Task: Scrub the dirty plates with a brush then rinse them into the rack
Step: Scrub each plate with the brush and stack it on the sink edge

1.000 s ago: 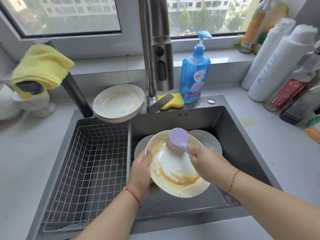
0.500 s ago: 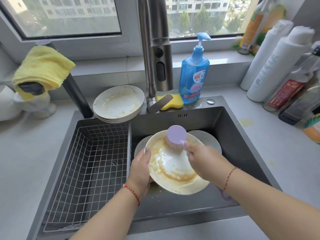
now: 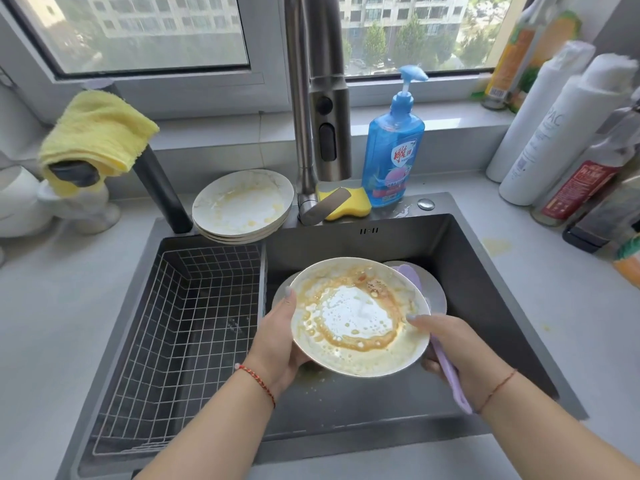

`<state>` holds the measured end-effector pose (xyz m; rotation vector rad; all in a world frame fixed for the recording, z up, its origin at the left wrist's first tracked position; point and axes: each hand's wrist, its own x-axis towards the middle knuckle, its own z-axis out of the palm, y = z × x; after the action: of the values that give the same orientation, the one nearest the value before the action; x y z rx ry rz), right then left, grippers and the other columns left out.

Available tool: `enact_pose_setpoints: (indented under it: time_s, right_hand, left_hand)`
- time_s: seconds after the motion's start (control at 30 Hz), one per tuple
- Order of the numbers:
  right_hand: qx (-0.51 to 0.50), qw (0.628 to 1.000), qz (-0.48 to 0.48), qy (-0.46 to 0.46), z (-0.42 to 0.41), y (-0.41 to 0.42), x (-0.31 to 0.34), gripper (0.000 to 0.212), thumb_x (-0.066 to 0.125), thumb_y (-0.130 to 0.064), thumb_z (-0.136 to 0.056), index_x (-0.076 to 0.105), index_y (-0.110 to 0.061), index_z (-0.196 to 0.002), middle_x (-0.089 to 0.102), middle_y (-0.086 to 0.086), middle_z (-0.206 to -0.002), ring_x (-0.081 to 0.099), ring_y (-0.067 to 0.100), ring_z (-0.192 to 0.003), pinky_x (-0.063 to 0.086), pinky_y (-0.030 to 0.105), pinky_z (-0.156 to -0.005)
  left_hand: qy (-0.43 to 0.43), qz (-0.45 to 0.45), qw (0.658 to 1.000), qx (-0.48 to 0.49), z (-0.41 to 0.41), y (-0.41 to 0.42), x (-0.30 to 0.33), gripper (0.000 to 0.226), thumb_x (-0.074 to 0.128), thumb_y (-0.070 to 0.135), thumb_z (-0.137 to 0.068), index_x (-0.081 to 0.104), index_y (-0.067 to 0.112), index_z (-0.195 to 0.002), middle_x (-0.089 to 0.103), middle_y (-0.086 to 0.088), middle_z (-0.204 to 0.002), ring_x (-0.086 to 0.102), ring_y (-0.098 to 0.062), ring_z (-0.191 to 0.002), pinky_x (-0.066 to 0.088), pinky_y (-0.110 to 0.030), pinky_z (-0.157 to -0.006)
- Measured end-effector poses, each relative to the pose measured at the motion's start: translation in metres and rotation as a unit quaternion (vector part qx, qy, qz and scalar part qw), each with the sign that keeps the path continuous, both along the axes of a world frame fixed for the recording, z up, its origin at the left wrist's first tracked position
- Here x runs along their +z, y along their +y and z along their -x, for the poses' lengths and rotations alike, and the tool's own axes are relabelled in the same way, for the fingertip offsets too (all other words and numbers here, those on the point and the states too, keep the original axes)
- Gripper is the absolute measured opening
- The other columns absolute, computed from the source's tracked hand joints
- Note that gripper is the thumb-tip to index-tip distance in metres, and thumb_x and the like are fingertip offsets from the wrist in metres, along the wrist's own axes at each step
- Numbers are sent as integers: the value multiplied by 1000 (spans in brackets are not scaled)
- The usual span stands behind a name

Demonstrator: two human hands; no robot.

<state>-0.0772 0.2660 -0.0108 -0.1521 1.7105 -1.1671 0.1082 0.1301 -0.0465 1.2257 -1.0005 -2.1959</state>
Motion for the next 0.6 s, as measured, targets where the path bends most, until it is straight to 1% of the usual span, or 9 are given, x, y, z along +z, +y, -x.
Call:
enact_pose_setpoints:
  time_s: [0.07, 0.13, 0.2, 0.27, 0.33, 0.4, 0.5, 0.57, 0.6]
  right_hand:
    - [-32, 999, 11, -25, 0, -2, -4, 21, 54, -10, -90, 63, 1, -105, 71, 13, -77, 62, 22, -59, 49, 26, -54]
    - [-54, 999, -1, -4, 0, -2, -8, 25, 52, -8, -88, 61, 1, -109, 70, 22, -95, 67, 35, -81, 55, 41, -72]
    - [-61, 998, -8, 14, -2, -3, -6, 25, 51, -7, -87, 60, 1, -109, 66, 27, -107, 63, 39, -91, 51, 47, -82]
    - [-61, 998, -5, 22, -3, -2, -7, 24, 51, -7, -86, 59, 0, -108, 64, 27, -109, 60, 37, -88, 50, 48, -81]
    - [-69, 997, 0, 30, -4, -3, -9, 22, 51, -6, -85, 59, 0, -105, 65, 27, -103, 60, 35, -84, 50, 44, -75]
    - [-80, 996, -11, 38, -7, -4, -10, 18, 51, -6, -85, 59, 1, -100, 60, 23, -86, 55, 28, -70, 46, 34, -60]
    - [-89, 995, -23, 36, -12, -7, -13, 14, 52, -5, -82, 59, 2, -92, 47, 12, -71, 40, 21, -53, 33, 28, -48]
    - [-96, 994, -28, 35, -18, -9, -16, 12, 53, -4, -82, 60, 2, -89, 47, 11, -70, 39, 22, -53, 32, 27, -47]
    - [-99, 994, -29, 35, -22, -10, -15, 10, 54, -4, -82, 60, 2, -86, 47, 12, -70, 40, 22, -53, 32, 27, -48]
  left_hand:
    - [-22, -23, 999, -14, 0, -1, 4, 60, 27, 58, -101, 65, 16, -121, 74, -10, -112, 72, -27, -103, 59, -40, -75]
    - [-75, -16, 997, -17, -1, 0, 7, 61, 26, 58, -102, 67, 16, -116, 76, -9, -106, 72, -27, -99, 59, -42, -76]
    - [-182, 96, 978, -33, -2, -1, 5, 56, 25, 57, -103, 67, 21, -105, 76, -4, -97, 71, -24, -94, 58, -41, -79]
    - [-305, 298, 903, -44, -7, 2, 1, 47, 24, 52, -104, 58, 26, -85, 66, 4, -87, 61, -19, -87, 50, -37, -79]
    - [-318, 444, 836, -46, -15, 11, 0, 41, 24, 48, -103, 48, 30, -76, 54, 11, -82, 51, -14, -84, 41, -30, -71]
    - [-280, 505, 810, -97, -19, 24, -2, 49, 22, 65, -96, 57, 31, -88, 56, 17, -93, 52, -6, -93, 41, -25, -79]
    - [-253, 564, 760, -198, -21, 43, -14, 69, 35, 79, -82, 63, 24, -113, 55, 21, -108, 48, 0, -108, 31, -28, -111]
    - [-251, 631, 699, -225, -17, 51, -23, 63, 53, 72, -76, 61, 23, -114, 58, 18, -106, 50, 0, -105, 21, -31, -119]
    - [-249, 678, 655, -222, -14, 52, -27, 59, 62, 68, -71, 57, 24, -110, 61, 15, -100, 55, -3, -99, 24, -31, -118]
